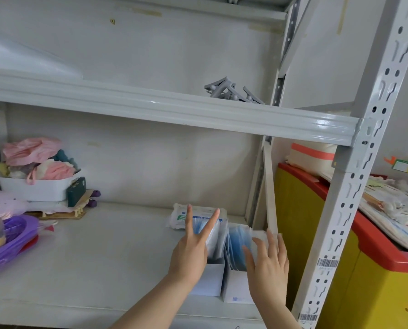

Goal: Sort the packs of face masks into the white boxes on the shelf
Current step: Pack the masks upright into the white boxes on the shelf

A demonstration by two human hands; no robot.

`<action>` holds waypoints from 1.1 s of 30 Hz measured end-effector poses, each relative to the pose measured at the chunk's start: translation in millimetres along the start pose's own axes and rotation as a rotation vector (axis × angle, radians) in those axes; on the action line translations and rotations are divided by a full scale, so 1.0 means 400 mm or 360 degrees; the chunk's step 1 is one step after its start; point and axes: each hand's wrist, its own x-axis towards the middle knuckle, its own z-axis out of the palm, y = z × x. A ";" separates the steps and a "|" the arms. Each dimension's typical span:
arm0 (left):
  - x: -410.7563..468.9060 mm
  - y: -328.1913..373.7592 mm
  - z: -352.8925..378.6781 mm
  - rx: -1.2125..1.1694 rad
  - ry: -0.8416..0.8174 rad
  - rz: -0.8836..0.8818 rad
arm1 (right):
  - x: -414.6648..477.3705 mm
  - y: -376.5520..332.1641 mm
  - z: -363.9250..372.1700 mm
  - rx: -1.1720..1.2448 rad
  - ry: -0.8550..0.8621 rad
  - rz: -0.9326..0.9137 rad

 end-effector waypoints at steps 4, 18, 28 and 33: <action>0.000 0.015 -0.020 0.0055 -0.0323 0.0054 | -0.008 0.024 -0.005 0.0030 -0.0085 0.0008; 0.002 0.047 -0.015 0.0009 -0.0248 -0.0066 | -0.018 0.030 0.001 0.0237 -0.0057 0.0124; 0.001 0.045 -0.005 0.0021 -0.0285 -0.0042 | -0.003 0.042 -0.008 -0.0064 -0.0130 -0.0026; 0.006 0.054 -0.016 -0.0050 -0.0339 -0.0148 | -0.010 0.014 -0.007 -0.0050 -0.0181 0.0061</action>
